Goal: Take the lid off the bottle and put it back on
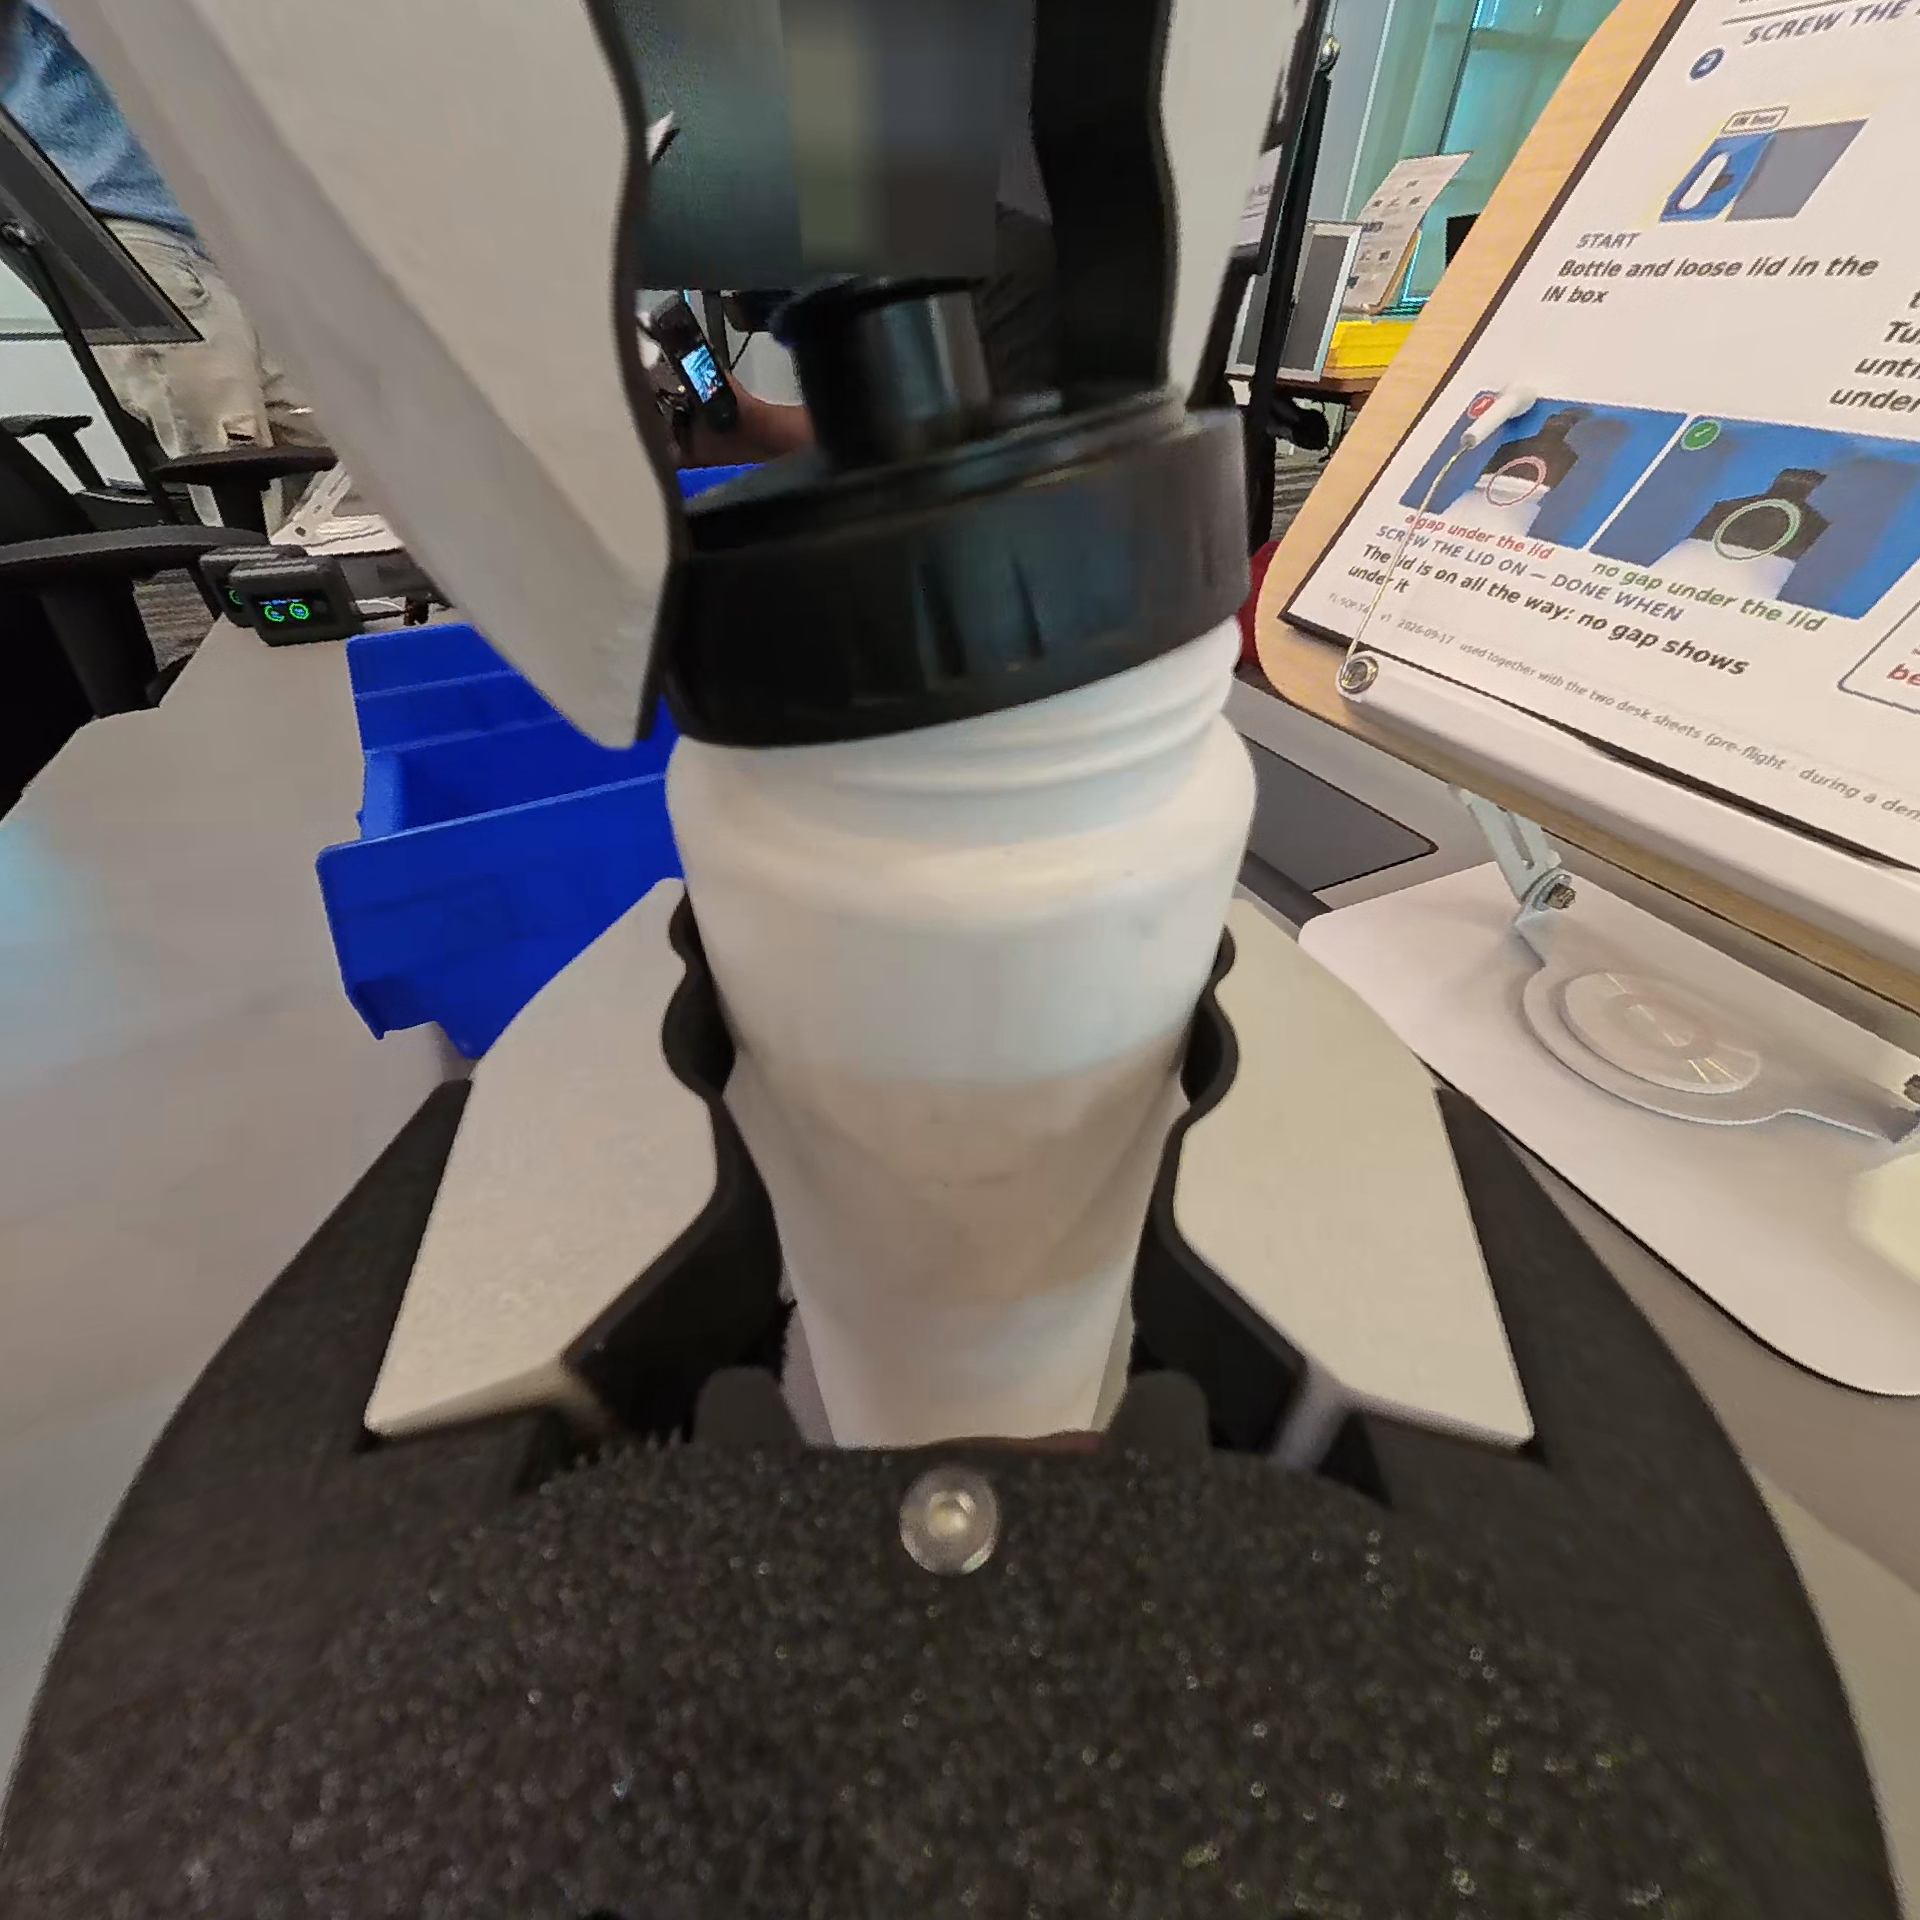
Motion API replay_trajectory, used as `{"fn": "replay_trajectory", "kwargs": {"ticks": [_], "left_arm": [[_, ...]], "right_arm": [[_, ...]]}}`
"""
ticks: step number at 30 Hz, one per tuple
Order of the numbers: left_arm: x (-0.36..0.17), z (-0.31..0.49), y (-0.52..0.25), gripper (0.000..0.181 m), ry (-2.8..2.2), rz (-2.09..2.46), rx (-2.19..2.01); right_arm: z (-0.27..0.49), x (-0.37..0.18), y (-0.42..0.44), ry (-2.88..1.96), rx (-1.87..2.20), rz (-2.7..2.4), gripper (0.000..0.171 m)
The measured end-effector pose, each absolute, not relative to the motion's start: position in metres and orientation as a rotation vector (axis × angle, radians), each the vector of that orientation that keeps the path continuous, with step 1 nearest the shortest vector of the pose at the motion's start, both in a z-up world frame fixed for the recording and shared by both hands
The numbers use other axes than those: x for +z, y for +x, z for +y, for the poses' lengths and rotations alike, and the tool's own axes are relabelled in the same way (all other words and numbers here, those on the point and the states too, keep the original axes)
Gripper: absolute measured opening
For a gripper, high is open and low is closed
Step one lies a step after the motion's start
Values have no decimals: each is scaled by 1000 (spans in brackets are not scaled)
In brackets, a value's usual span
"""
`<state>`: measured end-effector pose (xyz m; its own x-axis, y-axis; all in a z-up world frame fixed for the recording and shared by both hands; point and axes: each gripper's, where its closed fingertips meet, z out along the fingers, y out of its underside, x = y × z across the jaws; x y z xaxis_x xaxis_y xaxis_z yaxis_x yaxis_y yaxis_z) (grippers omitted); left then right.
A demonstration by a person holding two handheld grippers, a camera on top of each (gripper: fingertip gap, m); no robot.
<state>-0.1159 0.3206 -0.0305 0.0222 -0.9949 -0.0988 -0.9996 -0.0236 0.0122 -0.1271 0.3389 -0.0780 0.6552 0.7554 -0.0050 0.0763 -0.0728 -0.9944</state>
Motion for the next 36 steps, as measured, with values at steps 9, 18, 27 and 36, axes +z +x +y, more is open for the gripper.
{"fn": "replay_trajectory", "kwargs": {"ticks": [9,18,27,36], "left_arm": [[-28,324,-119,72,-2202,2397,240],[-26,322,-115,72,-2383,2357,443],[-27,325,-111,72,-2382,2257,355],[-27,324,-110,72,-2553,2063,239]], "right_arm": [[341,-78,-127,-1580,642,-703,87],[341,-79,-129,-1611,595,-709,87],[343,-79,-125,-1596,633,-688,87],[343,-79,-125,-1596,630,-686,87]]}}
